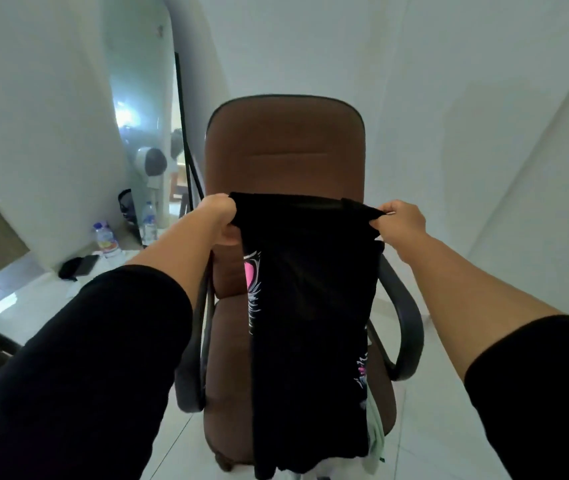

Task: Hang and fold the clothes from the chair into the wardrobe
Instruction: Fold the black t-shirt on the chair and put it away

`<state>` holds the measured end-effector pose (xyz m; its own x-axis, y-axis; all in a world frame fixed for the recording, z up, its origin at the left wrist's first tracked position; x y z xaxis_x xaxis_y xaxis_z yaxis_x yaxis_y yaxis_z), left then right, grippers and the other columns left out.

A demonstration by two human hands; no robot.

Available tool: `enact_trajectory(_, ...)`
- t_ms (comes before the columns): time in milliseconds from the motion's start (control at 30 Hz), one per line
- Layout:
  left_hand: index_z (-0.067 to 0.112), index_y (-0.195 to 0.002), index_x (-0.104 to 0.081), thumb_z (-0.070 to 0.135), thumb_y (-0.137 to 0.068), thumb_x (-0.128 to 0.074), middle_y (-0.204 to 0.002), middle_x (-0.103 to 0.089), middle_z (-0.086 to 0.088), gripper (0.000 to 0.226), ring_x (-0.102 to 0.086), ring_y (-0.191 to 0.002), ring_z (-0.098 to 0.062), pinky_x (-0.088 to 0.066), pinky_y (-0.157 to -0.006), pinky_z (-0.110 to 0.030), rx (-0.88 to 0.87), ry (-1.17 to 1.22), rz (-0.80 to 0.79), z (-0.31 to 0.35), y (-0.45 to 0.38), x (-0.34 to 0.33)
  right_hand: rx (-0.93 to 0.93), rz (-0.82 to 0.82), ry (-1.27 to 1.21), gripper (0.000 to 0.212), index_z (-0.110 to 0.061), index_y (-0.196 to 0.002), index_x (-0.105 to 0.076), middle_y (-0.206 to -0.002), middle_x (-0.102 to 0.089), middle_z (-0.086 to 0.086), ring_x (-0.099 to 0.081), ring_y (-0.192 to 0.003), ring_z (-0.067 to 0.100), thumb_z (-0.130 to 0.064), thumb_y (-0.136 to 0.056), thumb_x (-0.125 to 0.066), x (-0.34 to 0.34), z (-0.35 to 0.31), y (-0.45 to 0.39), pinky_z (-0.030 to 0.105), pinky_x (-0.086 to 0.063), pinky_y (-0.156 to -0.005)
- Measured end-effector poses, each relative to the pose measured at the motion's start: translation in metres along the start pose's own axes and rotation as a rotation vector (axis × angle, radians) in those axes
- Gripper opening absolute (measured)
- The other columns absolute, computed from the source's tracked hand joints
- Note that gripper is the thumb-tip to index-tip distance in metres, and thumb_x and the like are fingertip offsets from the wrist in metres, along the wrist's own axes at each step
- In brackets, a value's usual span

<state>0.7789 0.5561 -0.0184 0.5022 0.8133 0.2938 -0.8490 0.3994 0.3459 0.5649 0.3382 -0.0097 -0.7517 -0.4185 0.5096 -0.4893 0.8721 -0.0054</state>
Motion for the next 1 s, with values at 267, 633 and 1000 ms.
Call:
enact_trajectory(267,0.004,-0.083,-0.055,-0.003,-0.093,-0.039,-0.077,-0.055,-0.010,0.020,-0.056,-0.065,-0.020,-0.052,-0.051,-0.033,-0.323,0.292,0.018,0.114,0.110,0.038,0.086,0.154,-0.161,0.022,-0.016,-0.073,-0.057,-0.098,-0.062,0.010,-0.063,-0.096,0.027,0.003,-0.081,-0.050,0.104,-0.102,0.051,0.040,-0.057,-0.082)
enact_trajectory(633,0.012,-0.095,-0.056,0.032,-0.097,-0.046,-0.082,-0.052,-0.006,0.023,-0.051,-0.070,-0.018,-0.048,-0.066,-0.030,-0.509,-0.078,0.078,0.159,0.151,0.069,0.214,-0.010,-0.231,0.015,-0.013,-0.093,-0.062,-0.098,-0.061,0.008,-0.060,-0.092,0.021,-0.002,-0.091,-0.052,0.162,-0.130,0.067,0.035,-0.053,-0.076)
enact_trajectory(1000,0.007,-0.110,-0.048,0.030,-0.100,-0.033,-0.109,-0.056,-0.027,0.029,-0.051,-0.102,-0.041,-0.041,-0.083,-0.041,-0.674,-0.660,0.437,0.158,0.148,0.061,0.115,0.027,0.098,0.015,-0.006,-0.076,-0.051,-0.078,-0.049,0.011,-0.047,-0.068,0.023,0.000,-0.087,-0.042,0.156,-0.128,0.039,0.033,-0.048,-0.064)
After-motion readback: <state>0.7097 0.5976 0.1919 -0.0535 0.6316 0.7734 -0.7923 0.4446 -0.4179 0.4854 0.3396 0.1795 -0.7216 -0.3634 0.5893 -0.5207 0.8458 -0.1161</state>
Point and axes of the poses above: each hand's wrist, its own y-axis away from the middle knuckle, its own x-axis out of the back of the hand, z = x × y, the point moved 4 cm from there along -y, towards the middle knuckle
